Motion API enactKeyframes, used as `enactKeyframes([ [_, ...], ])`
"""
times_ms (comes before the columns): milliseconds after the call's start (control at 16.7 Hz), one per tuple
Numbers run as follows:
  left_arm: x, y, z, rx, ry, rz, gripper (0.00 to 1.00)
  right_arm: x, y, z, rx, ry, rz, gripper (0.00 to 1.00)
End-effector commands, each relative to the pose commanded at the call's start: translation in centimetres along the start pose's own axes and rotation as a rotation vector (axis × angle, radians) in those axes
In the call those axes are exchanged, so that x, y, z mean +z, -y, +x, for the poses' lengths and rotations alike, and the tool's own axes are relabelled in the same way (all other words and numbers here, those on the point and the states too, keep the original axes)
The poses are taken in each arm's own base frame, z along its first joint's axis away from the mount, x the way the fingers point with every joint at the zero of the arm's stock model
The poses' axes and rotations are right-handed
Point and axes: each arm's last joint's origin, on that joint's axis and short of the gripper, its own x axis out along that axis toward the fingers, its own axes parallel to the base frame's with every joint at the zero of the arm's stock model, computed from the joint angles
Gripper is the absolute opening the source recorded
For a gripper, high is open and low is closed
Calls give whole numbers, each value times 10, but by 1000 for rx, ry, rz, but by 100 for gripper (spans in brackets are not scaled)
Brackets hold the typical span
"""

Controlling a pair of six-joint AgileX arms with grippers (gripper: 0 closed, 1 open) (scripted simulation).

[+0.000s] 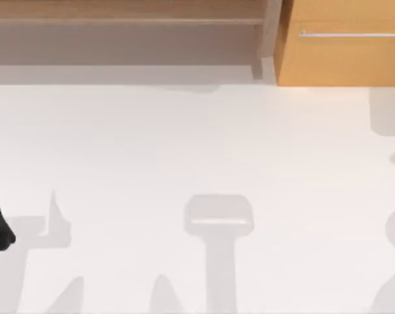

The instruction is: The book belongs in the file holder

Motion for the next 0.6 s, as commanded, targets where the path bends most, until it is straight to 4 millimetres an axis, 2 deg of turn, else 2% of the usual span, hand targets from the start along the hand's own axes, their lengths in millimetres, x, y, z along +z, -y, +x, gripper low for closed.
enactKeyframes([
  [180,0,0,0,0,0,0,100,6,5,9,10,-5,18,0],
  [600,0,0,0,0,0,0,100,4,2,12,17,-12,12,0],
])
